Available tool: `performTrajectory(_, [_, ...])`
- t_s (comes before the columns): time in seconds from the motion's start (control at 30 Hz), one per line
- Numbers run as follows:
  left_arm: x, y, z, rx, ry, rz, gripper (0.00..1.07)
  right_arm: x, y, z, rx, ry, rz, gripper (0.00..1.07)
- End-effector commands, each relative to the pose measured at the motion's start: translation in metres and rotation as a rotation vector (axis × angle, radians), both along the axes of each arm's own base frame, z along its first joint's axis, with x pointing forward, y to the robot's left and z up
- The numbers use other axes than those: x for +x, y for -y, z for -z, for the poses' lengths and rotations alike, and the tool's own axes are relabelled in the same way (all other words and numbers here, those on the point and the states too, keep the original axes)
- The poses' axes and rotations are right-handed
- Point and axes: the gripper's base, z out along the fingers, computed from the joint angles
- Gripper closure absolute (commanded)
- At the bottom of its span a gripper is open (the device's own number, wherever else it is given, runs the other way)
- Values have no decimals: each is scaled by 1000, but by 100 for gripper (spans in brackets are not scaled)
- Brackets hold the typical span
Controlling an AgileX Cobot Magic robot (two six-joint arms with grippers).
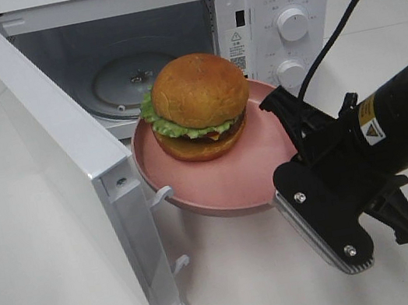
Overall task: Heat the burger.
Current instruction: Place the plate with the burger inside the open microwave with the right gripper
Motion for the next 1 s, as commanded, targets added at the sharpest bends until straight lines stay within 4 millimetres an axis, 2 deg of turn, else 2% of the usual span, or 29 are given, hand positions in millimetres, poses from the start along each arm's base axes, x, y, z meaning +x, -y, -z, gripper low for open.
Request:
performTrajectory(0.03, [-2, 0, -1, -8, 26, -2, 9, 12, -5, -19, 78, 96, -7, 107])
performTrajectory(0.17, [-2, 0, -1, -7, 26, -2, 9, 20, -8, -25, 66, 104, -6, 107])
performTrajectory(0.37, [-2, 0, -1, -8, 26, -2, 9, 26, -13, -14, 34, 73, -14, 107])
performTrajectory(1.0, [-2, 0, -1, -8, 26, -2, 9, 56, -37, -8, 21, 56, -13, 107])
